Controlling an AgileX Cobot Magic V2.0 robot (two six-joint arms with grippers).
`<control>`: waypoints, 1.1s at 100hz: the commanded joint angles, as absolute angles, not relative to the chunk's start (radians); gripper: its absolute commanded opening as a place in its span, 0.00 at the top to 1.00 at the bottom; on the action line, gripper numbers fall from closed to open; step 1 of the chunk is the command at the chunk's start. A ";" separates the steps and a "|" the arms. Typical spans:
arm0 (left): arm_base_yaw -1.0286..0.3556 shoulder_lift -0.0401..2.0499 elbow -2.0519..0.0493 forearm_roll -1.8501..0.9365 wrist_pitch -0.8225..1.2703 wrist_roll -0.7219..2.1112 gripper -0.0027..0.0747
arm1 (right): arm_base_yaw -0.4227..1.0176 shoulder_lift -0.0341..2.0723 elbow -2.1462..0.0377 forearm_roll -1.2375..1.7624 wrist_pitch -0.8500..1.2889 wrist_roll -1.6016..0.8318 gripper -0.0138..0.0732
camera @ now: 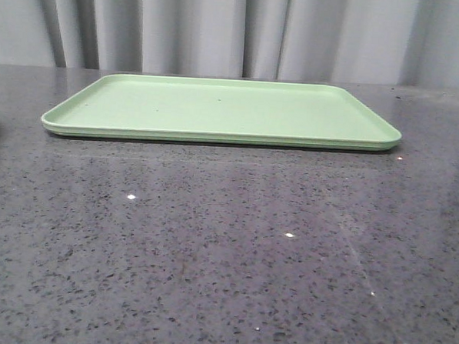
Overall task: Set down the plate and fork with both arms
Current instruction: 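Open the left gripper and lower it onto the white plate's rim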
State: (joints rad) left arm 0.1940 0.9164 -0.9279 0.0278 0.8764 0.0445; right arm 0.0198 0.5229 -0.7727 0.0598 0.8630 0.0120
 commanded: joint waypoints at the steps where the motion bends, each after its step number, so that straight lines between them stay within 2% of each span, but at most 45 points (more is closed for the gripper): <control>1: 0.228 0.961 -0.961 -0.023 0.779 0.083 0.17 | 0.014 0.535 -0.808 0.060 0.789 0.010 0.22; 28: 0.310 1.153 -1.011 -0.144 0.765 0.234 0.17 | 0.014 0.535 -0.808 0.060 0.789 0.010 0.22; 56: 0.354 1.308 -1.137 -0.149 0.815 0.282 0.17 | 0.014 0.535 -0.808 0.060 0.789 0.010 0.22; 110: 0.356 1.470 -1.160 -0.180 0.826 0.345 0.17 | 0.014 0.535 -0.808 0.060 0.789 0.010 0.22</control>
